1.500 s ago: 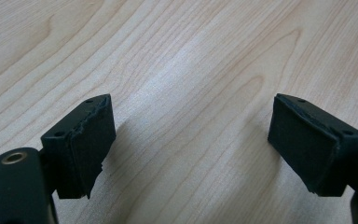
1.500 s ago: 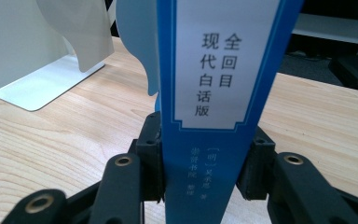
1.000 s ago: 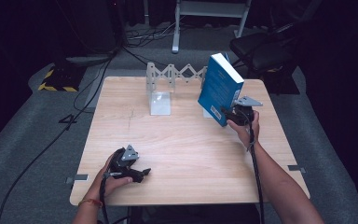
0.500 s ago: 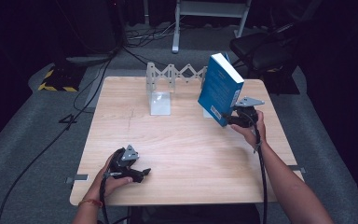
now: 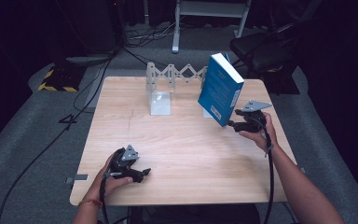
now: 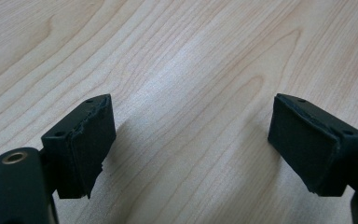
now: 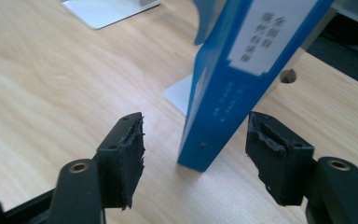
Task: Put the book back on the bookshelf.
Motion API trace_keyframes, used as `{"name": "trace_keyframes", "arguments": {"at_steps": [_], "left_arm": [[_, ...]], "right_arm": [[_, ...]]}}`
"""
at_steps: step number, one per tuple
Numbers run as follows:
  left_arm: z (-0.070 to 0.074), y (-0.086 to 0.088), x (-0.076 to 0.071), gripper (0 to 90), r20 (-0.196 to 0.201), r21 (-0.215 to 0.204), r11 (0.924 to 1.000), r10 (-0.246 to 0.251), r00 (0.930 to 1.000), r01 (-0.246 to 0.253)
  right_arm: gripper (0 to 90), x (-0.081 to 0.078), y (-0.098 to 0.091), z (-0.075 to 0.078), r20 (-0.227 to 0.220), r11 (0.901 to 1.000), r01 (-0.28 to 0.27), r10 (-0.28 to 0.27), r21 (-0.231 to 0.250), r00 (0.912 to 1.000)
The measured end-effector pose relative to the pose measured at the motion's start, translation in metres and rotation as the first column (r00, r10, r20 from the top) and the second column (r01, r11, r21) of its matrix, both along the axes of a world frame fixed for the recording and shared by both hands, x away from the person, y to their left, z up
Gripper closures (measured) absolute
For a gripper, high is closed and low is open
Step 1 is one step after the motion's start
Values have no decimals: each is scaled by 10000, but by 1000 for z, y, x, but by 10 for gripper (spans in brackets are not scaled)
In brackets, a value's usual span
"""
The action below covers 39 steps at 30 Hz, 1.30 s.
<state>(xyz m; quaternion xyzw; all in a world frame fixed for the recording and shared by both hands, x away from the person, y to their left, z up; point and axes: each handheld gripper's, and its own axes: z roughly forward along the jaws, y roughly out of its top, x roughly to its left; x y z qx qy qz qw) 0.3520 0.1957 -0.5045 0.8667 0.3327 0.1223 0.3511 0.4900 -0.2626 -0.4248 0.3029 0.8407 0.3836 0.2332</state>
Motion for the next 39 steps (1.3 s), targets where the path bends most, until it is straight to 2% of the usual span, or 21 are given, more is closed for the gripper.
{"name": "trace_keyframes", "arguments": {"at_steps": [5,9,11,15,18,22,24,27,29,32,39], "left_arm": [[0,0,0,152,-13,7,10000,34,10000,-34],[0,0,-1,154,12,15,10000,80,10000,-80],[0,0,-1,154,63,69,9999,85,9999,-85],[0,0,-1,155,67,67,9999,105,9999,-105],[0,0,-1,155,65,66,9999,103,9999,-104],[0,0,-1,155,58,69,9999,99,9999,-99],[0,0,-1,155,51,76,9999,93,9999,-94],[0,0,-1,155,62,64,9999,101,9999,-101],[0,0,-1,155,61,64,9999,100,9999,-100],[0,0,-1,155,58,59,9999,101,9999,-101],[0,0,-1,155,57,56,9999,100,9999,-100]], "right_arm": [[345,-10,3,-2,-180,9926,-278,258,-1180,9995],[307,-19,3,-3,-158,9902,-399,381,-1339,9991],[294,-23,2,-5,-149,9865,-405,387,-1587,9991],[278,-29,-4,-5,-464,9881,-491,427,-1456,9980],[280,-34,-10,-6,-280,9892,-507,473,-1377,9985],[267,-42,-16,-13,-686,9875,-671,577,-1428,9960],[268,-46,-20,-15,-507,9838,-694,618,-1654,9968],[268,-52,-26,-18,-678,9856,-682,583,-1545,9960],[268,-57,-29,-19,-491,9835,-677,603,-1675,9970],[268,-65,-36,-23,-465,9821,-707,635,-1748,9969],[267,-79,-55,-34,-601,9864,-593,506,-1531,9969]]}}
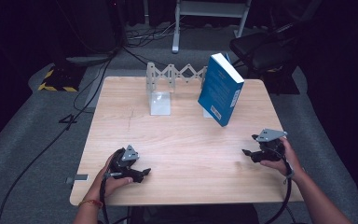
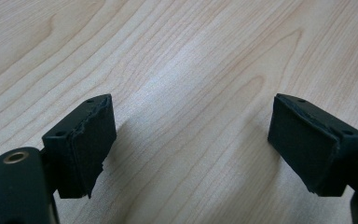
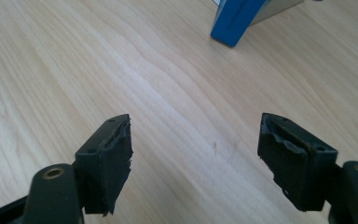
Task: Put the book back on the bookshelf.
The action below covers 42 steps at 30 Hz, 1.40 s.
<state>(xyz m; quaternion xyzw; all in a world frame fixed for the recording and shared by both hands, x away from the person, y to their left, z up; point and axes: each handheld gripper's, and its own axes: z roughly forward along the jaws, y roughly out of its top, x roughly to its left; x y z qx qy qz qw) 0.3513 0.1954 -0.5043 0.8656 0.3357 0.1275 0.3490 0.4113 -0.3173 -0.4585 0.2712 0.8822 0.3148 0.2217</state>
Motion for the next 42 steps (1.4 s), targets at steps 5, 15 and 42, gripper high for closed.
{"name": "trace_keyframes", "arguments": {"at_steps": [5,15,42], "left_arm": [[0,0,0,154,1,8,10000,25,10000,-25],[0,-1,-1,155,-31,-32,9999,120,9999,-120],[0,-1,-1,154,-13,0,9999,140,9999,-140]], "right_arm": [[246,-13,-17,-7,156,9995,-295,296,-96,9994],[242,-36,-61,-26,-333,9913,849,-819,1005,9961],[183,-46,-87,-46,-1275,9546,2303,-2087,1888,9696]]}}
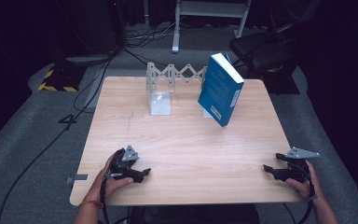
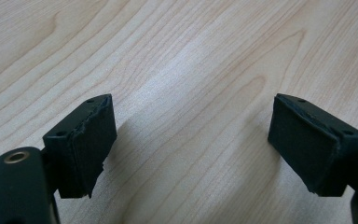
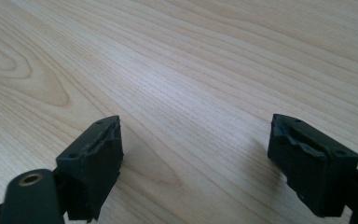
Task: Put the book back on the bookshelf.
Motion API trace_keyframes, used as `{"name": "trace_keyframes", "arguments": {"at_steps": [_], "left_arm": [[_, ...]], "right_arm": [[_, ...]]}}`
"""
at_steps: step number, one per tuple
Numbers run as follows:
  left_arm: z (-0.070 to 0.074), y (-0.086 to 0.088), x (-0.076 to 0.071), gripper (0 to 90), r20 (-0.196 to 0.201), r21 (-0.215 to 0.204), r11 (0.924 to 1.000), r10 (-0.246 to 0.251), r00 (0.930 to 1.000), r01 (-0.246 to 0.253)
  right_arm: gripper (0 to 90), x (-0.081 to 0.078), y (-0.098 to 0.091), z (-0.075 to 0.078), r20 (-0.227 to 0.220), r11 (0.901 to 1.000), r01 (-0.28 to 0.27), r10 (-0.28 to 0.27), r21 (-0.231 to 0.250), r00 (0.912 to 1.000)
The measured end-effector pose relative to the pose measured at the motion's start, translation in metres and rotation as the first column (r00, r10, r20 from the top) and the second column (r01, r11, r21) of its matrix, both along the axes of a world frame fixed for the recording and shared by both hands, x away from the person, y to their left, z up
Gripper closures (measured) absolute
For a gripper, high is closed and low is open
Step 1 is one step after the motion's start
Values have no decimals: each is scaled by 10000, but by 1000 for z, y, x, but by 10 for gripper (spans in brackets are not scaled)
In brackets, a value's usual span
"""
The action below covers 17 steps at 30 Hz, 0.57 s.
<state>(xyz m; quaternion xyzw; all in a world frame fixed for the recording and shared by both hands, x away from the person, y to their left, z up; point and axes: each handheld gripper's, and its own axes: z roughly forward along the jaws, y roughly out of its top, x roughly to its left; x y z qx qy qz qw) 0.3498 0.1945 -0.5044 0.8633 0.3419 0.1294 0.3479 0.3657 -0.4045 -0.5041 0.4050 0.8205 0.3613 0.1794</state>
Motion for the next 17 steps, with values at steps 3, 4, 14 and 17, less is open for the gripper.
{"name": "trace_keyframes", "arguments": {"at_steps": [3,4,14,17], "left_arm": [[0,0,0,151,4,11,10000,-1,10000,1],[0,0,1,150,9,18,10000,1,10000,-1],[0,-2,3,137,-48,-25,10000,62,10000,-62],[0,-2,3,137,-55,-31,10000,74,10000,-74]], "right_arm": [[182,0,0,0,1,10000,-1,1,1,10000],[182,0,0,0,0,10000,-1,1,0,10000],[182,0,0,0,2,10000,-3,3,2,10000],[182,0,0,0,1,10000,-1,1,1,10000]]}}
